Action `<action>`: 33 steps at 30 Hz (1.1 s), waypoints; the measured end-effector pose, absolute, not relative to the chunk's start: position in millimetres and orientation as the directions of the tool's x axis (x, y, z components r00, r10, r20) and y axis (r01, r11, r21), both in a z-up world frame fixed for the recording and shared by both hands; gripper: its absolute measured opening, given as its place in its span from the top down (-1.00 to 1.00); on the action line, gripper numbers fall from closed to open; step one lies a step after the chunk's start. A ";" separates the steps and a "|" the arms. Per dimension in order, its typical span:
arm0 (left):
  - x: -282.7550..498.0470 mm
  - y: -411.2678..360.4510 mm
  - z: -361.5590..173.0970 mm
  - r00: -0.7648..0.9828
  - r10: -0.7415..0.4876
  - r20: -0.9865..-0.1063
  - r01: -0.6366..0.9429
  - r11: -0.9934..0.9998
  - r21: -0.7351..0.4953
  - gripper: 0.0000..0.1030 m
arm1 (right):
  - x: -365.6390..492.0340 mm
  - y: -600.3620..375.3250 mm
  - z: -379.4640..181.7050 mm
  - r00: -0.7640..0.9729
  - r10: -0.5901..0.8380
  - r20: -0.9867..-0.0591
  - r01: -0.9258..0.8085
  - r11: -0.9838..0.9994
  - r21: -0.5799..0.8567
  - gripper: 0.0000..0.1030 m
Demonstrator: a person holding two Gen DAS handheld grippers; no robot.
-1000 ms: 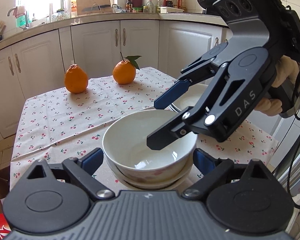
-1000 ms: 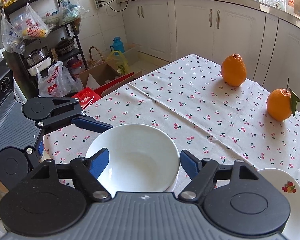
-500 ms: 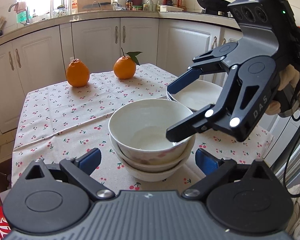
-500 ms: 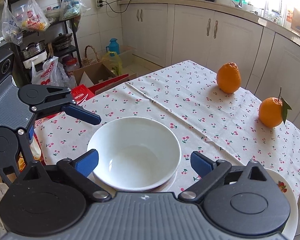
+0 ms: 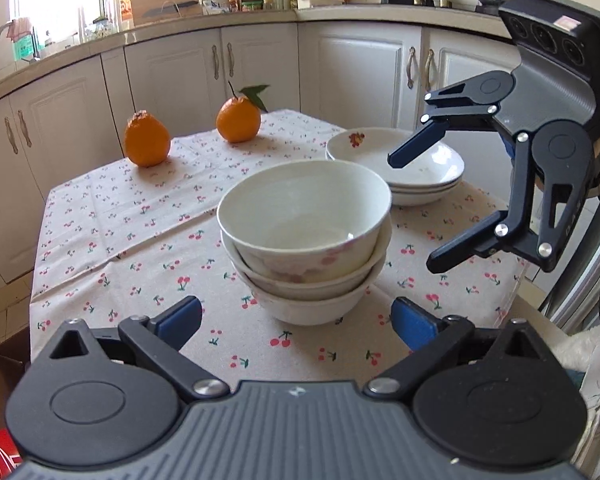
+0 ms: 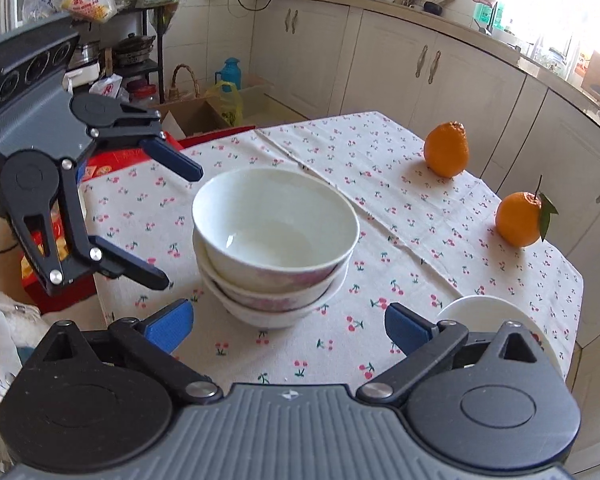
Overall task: Organize plates and bowls
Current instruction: 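Grip the bowl stack from opposite sides with both grippers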
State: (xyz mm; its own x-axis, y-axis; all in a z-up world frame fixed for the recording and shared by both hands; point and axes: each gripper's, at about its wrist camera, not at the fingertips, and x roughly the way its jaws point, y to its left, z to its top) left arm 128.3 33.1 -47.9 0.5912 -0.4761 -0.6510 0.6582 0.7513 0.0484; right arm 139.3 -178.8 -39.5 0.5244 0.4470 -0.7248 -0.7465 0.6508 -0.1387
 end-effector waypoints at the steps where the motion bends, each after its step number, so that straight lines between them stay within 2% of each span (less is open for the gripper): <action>1: 130.1 32.4 -50.9 0.585 -0.472 -0.660 0.658 0.752 0.045 -0.95 | 139.1 -178.0 -44.6 0.525 0.439 -0.729 -0.747 0.648 -0.147 -1.00; 10: 144.2 28.0 -72.0 0.549 -0.457 -0.700 0.687 0.723 0.066 -0.95 | 155.1 -171.9 -72.0 0.501 0.409 -0.763 -0.751 0.643 -0.148 -1.00; 17: 159.1 26.7 -77.7 0.490 -0.481 -0.727 0.717 0.696 0.023 -0.95 | 166.6 -166.2 -81.3 0.480 0.400 -0.781 -0.770 0.619 -0.156 -1.00; 23: 158.7 25.1 -77.9 0.492 -0.529 -0.692 0.763 0.645 0.050 -0.94 | 173.1 -166.6 -80.2 0.457 0.434 -0.776 -0.795 0.591 -0.137 -1.00; 33: 175.2 25.0 -74.4 0.414 -0.564 -0.715 0.833 0.552 0.047 -0.81 | 183.9 -162.0 -70.4 0.371 0.500 -0.783 -0.869 0.483 -0.104 -0.96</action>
State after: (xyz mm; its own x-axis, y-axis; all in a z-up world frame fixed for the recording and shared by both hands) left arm 175.2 25.0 -74.4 0.4141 -0.5639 -0.7145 0.8327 0.5516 0.0473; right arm 183.9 -162.0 -70.4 0.3711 0.4998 -0.7826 -0.8694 0.4831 -0.1037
